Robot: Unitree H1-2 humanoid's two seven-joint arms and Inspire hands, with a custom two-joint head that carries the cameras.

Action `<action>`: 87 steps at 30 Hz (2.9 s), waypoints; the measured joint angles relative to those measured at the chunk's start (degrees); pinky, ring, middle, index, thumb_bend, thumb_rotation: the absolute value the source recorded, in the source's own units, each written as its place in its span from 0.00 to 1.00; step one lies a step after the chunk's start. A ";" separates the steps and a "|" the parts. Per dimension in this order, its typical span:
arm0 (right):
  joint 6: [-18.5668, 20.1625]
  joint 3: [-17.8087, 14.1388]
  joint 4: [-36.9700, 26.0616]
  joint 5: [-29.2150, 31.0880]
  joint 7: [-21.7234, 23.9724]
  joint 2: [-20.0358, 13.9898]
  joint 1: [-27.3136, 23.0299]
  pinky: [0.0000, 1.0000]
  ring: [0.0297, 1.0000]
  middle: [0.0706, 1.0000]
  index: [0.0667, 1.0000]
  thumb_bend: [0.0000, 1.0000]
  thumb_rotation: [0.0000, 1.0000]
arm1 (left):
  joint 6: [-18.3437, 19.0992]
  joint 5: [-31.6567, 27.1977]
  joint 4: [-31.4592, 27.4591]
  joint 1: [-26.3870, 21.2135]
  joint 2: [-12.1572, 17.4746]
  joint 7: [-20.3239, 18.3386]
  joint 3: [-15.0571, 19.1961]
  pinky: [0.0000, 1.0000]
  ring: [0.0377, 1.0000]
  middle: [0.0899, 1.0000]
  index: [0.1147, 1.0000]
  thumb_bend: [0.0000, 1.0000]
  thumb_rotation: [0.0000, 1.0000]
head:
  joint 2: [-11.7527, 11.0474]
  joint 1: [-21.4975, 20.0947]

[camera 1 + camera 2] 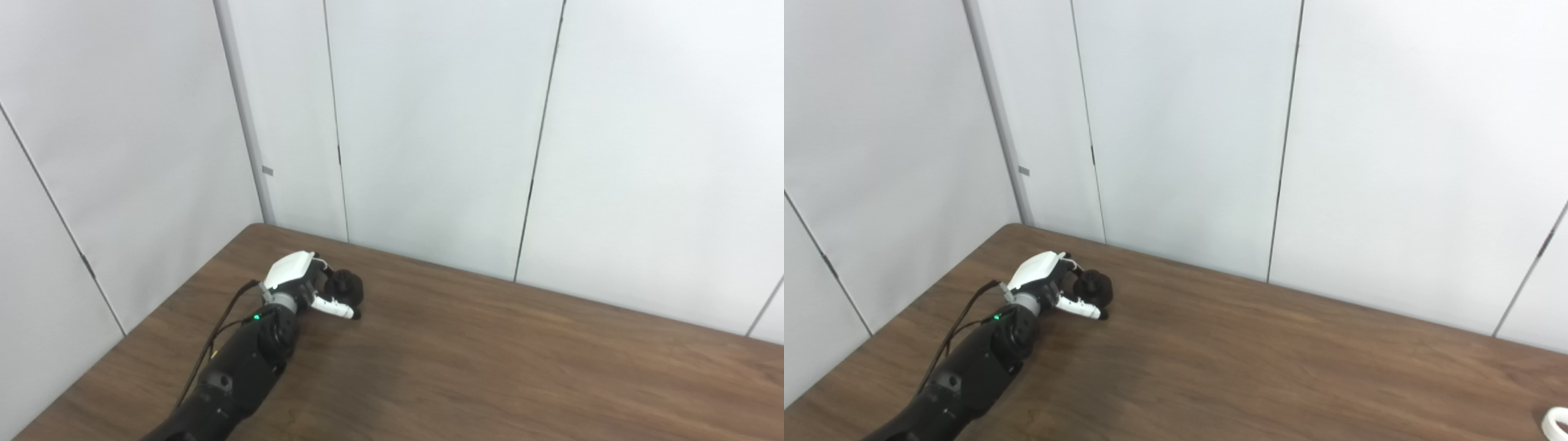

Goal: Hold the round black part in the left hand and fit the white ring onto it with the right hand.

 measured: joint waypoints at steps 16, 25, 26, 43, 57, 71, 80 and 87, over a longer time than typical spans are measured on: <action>0.03 -0.02 -0.11 0.24 0.11 -0.02 0.24 0.99 1.00 1.00 1.00 0.58 0.64 | -2.97 0.03 1.16 0.22 -0.06 2.04 -0.38 1.00 1.00 0.92 0.42 0.54 0.06 | 0.35 -0.09; -0.26 -0.04 0.02 0.50 0.06 -0.02 0.23 0.98 1.00 1.00 1.00 0.59 0.65 | -4.42 0.54 1.88 0.46 -0.20 4.35 -1.28 1.00 1.00 0.87 0.41 0.52 0.05 | 0.35 -0.09; -0.26 -0.04 0.01 0.48 0.06 -0.01 0.24 0.98 1.00 1.00 1.00 0.58 0.66 | -4.51 0.54 1.88 0.55 -0.24 4.57 -1.31 1.00 1.00 0.86 0.41 0.52 0.05 | 0.35 -0.17; 1.84 0.19 -2.00 -0.28 -0.41 0.83 0.10 0.95 1.00 1.00 1.00 0.61 0.62 | -10.89 2.33 -2.90 4.12 -0.57 6.70 -4.87 1.00 0.99 0.84 0.41 0.52 0.05 | 0.09 -5.01; 9.54 -2.61 -6.44 -5.22 -4.08 2.96 -5.38 0.75 0.87 0.90 0.85 0.73 0.14 | -18.37 4.62 -17.35 13.56 -2.83 5.57 -8.79 1.00 0.95 0.82 0.41 0.52 0.05 | -0.61 -25.56; 22.06 -6.06 -7.44 -13.16 -2.66 -5.62 -18.74 0.83 0.97 0.96 0.82 0.86 0.16 | -22.00 8.58 -22.07 15.83 -7.33 5.48 -13.88 1.00 0.94 0.81 0.41 0.52 0.05 | -1.58 -30.32; 26.99 -2.51 -0.93 -18.08 0.18 -10.99 -25.04 0.86 1.00 1.00 0.85 0.98 0.34 | -23.19 10.19 -26.68 19.77 -8.49 5.56 -15.50 1.00 0.93 0.80 0.41 0.52 0.05 | -1.49 -33.31; 28.61 3.05 6.57 -19.86 4.07 -15.22 -29.37 0.87 1.00 1.00 0.79 0.96 0.29 | -24.92 10.27 -26.76 20.71 -8.58 5.97 -14.90 1.00 0.94 0.80 0.41 0.52 0.04 | -1.41 -34.54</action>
